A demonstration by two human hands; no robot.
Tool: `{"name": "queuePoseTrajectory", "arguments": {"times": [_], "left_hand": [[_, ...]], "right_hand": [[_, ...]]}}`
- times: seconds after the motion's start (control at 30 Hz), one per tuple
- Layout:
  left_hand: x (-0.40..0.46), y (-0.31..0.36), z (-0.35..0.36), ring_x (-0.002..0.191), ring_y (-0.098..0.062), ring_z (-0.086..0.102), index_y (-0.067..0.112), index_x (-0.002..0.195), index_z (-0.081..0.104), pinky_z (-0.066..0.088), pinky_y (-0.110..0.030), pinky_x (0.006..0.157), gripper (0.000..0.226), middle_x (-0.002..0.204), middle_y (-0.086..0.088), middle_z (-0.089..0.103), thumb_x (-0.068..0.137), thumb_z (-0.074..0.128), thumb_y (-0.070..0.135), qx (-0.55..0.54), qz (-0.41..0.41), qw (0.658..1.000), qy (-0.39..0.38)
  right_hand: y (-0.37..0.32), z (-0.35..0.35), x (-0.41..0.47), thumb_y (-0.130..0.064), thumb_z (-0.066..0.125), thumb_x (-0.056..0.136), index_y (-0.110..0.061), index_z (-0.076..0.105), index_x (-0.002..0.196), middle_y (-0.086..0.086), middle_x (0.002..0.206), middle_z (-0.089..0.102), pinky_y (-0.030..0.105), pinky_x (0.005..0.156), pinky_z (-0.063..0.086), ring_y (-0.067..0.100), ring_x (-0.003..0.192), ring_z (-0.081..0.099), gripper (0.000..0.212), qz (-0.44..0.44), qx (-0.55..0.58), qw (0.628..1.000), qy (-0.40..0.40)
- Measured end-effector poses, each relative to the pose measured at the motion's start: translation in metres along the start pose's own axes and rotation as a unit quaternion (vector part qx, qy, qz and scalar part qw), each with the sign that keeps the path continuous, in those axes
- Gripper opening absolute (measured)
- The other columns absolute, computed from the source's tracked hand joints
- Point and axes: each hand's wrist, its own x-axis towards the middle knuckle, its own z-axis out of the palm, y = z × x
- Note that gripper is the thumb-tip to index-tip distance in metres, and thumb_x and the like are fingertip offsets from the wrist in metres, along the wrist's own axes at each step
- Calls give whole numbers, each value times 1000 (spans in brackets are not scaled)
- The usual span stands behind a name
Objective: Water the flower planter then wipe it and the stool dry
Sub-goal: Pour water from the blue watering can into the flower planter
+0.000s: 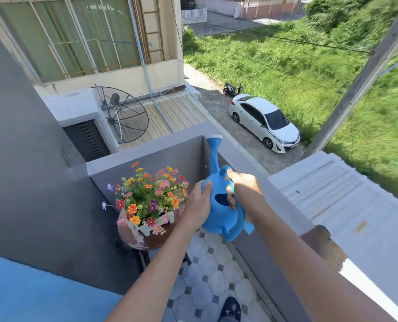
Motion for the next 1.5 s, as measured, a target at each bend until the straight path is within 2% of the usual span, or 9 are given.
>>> {"name": "queuePoseTrajectory", "arguments": {"times": [0.2,0.33,0.4,0.5,0.57,0.67,0.83,1.03,1.5], "left_hand": [[44,19,79,85,-7,56,26,113,49,37,-17,63,24,96,11,58,102,39,44,20,1,999,-46],[79,21,128,88,-11,58,17,123,55,41,-22,69,44,106,6,61,99,38,49,55,16,994,-97],[95,16,151,100,-24,63,20,125,57,48,-35,82,54,110,4,66,92,42,59,70,14,991,-115],[122,2,180,115,-18,61,25,129,56,46,-44,101,67,121,3,68,79,43,68,85,11,984,-154],[132,1,194,116,-15,61,26,130,55,47,-44,102,55,123,5,66,86,48,58,91,6,980,-178],[147,-3,208,114,-14,62,29,128,56,49,-45,100,44,123,5,66,92,50,51,88,6,977,-193],[159,-7,214,109,-12,65,36,116,63,52,-39,96,33,112,8,71,92,50,55,65,33,979,-188],[181,-18,214,110,-12,64,29,129,59,51,-41,98,44,117,6,70,94,49,54,63,41,977,-200],[196,-5,208,116,-16,59,19,134,53,49,-37,99,42,130,0,62,97,54,38,162,64,964,-201]], "right_hand": [[11,-57,43,-22,46,101,-9,48,88,7,59,38,25,42,28,17,38,33,19,8,87,994,72],[19,-97,73,-21,43,102,-9,53,97,7,59,45,29,46,38,19,41,44,17,18,90,988,121],[24,-117,87,-22,42,103,-10,51,97,7,64,51,32,54,44,20,45,53,16,28,101,985,135],[34,-145,108,-22,42,105,-13,50,96,8,74,60,40,69,53,28,61,66,15,40,116,982,143],[40,-159,121,-22,42,105,-11,51,98,9,76,67,45,77,57,32,75,71,16,52,116,981,144],[44,-174,131,-21,39,107,-8,50,103,5,65,69,43,70,58,25,65,71,17,65,132,981,130],[49,-183,148,-20,37,108,-10,47,114,10,79,65,37,63,55,25,63,70,15,92,129,980,123],[59,-178,168,-18,35,108,-4,43,130,14,86,64,37,62,58,27,69,70,27,111,133,976,134],[71,-179,171,-28,50,104,-7,60,115,11,94,73,33,66,61,24,80,73,26,108,132,969,177]]}}
